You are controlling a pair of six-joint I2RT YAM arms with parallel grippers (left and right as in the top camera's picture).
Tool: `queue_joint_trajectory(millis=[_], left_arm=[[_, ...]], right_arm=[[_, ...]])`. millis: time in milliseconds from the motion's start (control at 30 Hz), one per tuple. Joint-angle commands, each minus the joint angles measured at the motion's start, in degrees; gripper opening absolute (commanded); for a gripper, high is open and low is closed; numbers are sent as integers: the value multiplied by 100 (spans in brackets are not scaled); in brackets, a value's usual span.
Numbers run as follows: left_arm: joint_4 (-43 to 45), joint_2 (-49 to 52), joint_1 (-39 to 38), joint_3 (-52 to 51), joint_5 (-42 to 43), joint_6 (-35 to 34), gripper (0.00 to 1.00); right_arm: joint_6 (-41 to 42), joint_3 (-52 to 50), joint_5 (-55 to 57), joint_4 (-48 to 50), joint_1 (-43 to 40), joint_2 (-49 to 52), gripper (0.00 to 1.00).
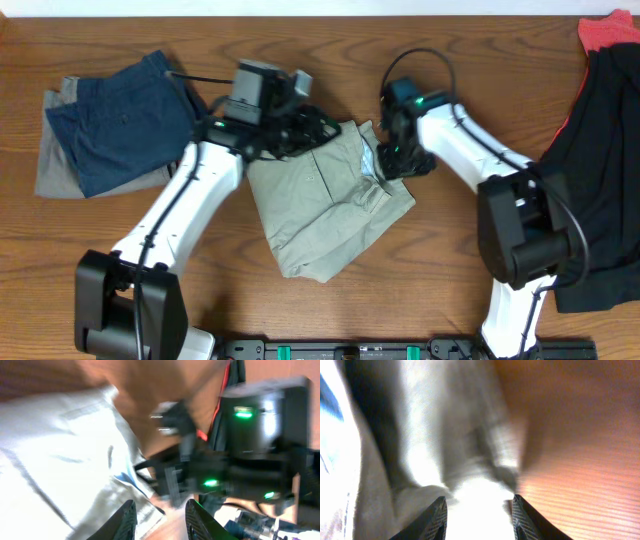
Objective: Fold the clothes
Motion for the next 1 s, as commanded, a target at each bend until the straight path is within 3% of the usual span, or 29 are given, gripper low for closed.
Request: queue_joint_trajectory(millis=[0,133,233,300,500,600,867,900,967], left_arm=[[22,-146,579,144,151,481,38],[-42,-133,1008,142,-776,785,45],[-79,-15,1080,142,-1438,979,46],[-142,136,1078,142,-1665,986,46],[-382,529,1078,142,-1659,1113,46],[-557,605,1080,142,-1661,1222,50],[-1023,603,1080,142,-1659,1294,51],[-1064,603,1080,142,-1659,1300,51],[-1123,603,1080,142,-1661,1300,51]], right_arm=[[39,645,155,-234,-291,-516,41],[-424,903,-1058,-326,-291,-931,36],[-831,903,-2354,-367,-111,-1054,35],[-890,863,-2643,-494,107,-1019,36],[-251,487,-1211,-778,590,-940,41],[-83,109,-599,-640,713,-938,54],[90,-824,-481,-4,730,-933,56],[142,-903,-485,52,730,-933,55],[131,-1012,-763,109,730,-933,32]])
